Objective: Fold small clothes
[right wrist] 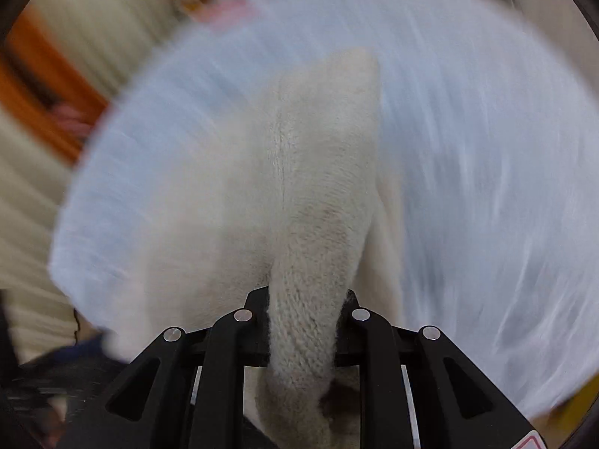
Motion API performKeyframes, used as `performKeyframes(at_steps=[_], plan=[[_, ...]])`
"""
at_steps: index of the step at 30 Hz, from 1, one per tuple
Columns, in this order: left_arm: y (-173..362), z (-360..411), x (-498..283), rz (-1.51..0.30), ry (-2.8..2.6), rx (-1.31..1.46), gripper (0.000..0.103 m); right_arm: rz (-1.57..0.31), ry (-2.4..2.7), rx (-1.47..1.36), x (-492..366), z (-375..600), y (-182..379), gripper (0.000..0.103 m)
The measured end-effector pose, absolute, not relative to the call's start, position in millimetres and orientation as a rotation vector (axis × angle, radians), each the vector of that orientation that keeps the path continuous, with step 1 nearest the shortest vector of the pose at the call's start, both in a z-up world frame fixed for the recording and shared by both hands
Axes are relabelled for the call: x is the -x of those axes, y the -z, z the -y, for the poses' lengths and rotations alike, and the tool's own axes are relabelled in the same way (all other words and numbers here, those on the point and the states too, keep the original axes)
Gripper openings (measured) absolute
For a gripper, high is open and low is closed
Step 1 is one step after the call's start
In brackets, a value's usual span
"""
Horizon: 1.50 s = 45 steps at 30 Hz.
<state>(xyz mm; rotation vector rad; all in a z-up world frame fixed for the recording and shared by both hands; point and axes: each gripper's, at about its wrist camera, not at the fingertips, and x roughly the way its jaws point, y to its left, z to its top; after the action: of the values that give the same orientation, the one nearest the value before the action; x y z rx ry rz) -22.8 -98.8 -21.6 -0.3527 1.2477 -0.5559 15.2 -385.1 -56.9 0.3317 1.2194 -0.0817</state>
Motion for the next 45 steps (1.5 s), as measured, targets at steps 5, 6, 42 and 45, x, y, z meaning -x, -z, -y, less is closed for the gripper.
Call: performKeyframes(at_steps=[5, 6, 42, 45], plan=[[15, 105, 30, -1.23, 0.57, 0.335, 0.082, -1.082, 0.032, -0.538, 2, 394, 24, 0.025], [16, 107, 31, -1.233, 0.576, 0.324, 0.082, -1.051, 0.035, -0.546, 6, 394, 13, 0.025], [9, 111, -34, -1.151, 0.573, 0.54, 0.09, -1.124, 0.138, -0.516, -8, 418, 38, 0.078], [56, 125, -70, -1.271, 0.481, 0.538, 0.09, -1.209, 0.101, -0.618, -17, 420, 86, 0.079]])
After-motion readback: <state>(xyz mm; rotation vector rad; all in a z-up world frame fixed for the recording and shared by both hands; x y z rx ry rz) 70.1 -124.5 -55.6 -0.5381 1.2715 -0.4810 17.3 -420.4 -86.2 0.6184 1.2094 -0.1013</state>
